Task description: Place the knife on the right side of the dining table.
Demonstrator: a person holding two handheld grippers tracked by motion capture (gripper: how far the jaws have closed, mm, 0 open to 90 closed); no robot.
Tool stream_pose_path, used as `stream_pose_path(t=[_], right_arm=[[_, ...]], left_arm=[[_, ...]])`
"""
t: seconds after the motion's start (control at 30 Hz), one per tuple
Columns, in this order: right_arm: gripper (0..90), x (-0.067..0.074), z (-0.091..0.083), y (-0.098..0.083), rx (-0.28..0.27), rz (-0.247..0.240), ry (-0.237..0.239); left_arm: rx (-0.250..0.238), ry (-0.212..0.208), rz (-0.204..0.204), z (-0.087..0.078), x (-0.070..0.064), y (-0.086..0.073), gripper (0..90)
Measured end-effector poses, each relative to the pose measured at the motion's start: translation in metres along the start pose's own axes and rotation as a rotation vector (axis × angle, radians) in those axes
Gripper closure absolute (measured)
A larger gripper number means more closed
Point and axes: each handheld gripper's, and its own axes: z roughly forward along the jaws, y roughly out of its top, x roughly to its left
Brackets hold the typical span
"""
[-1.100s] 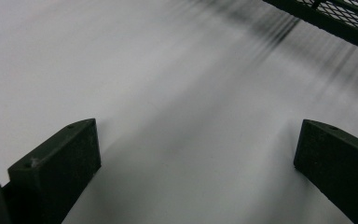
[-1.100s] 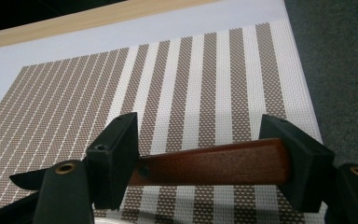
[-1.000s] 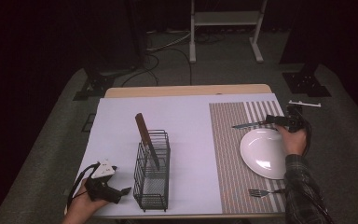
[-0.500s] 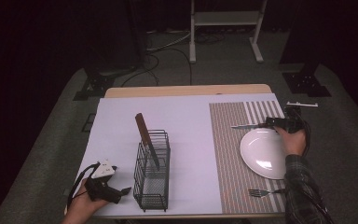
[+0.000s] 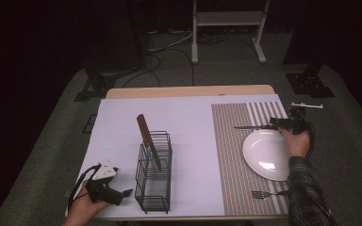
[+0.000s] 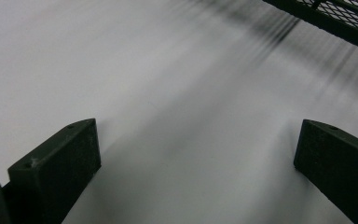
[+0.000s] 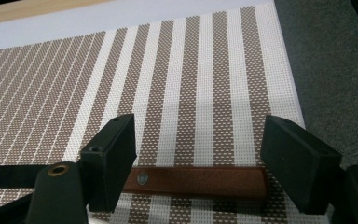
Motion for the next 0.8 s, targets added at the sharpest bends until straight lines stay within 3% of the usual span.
stream_pose_path(t=[0.13,0.4,0.53,0.8], right_arm=[[25.2,0.004,-0.003,-0.001,-0.014,-0.015,0.01],[16.2,0.026,-0.011,-0.001,-0.033,-0.121,0.044],[9.9,0.04,-0.016,0.0,-0.039,-0.177,0.058],[2.2,0.084,-0.032,-0.006,-0.052,-0.309,0.135]], left_arm=[[0.0,0.0,0.0,0.0,0.0,0.0,0.0],[0.0,0.0,0.001,0.0,0.0,0.0,0.0],[0.0,0.001,0.001,0.0,0.0,0.0,0.0],[0.0,0.001,0.002,0.0,0.0,0.0,0.0]])
